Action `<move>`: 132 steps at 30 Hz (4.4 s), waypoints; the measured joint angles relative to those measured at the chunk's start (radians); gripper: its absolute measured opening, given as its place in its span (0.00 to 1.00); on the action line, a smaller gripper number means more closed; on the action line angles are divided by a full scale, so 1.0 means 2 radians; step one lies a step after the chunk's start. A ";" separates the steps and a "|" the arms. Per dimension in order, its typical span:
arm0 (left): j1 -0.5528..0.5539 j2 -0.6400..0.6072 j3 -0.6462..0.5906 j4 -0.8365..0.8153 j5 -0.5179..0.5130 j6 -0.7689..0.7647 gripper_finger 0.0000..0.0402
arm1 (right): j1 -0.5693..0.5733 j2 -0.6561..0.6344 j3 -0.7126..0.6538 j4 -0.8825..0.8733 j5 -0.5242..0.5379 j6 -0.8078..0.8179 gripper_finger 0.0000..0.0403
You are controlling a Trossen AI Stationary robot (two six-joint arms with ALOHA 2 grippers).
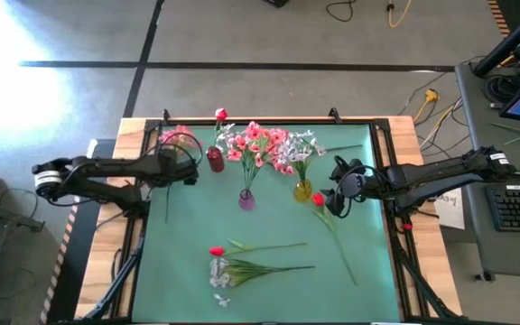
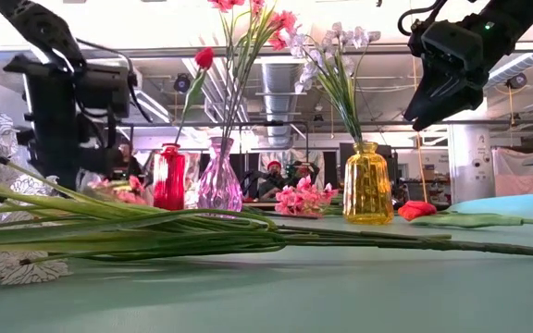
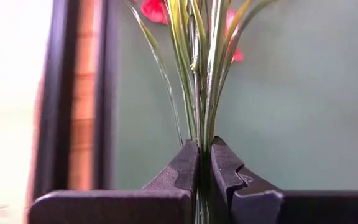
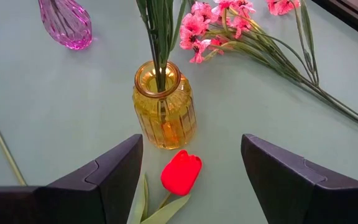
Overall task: Sort flowers into vase by color
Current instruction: Put the left pink flower into the purple vase
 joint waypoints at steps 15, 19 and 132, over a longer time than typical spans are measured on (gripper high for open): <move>-0.004 -0.074 0.126 -0.155 -0.081 0.015 0.00 | 0.000 0.000 0.000 0.000 0.000 0.000 0.66; -0.006 -0.096 0.157 -0.172 -0.118 0.018 0.00 | 0.000 0.000 0.000 0.000 0.000 0.000 0.66; -0.438 0.108 0.170 0.824 0.101 0.734 0.00 | 0.005 0.000 -0.010 0.017 -0.035 -0.014 0.66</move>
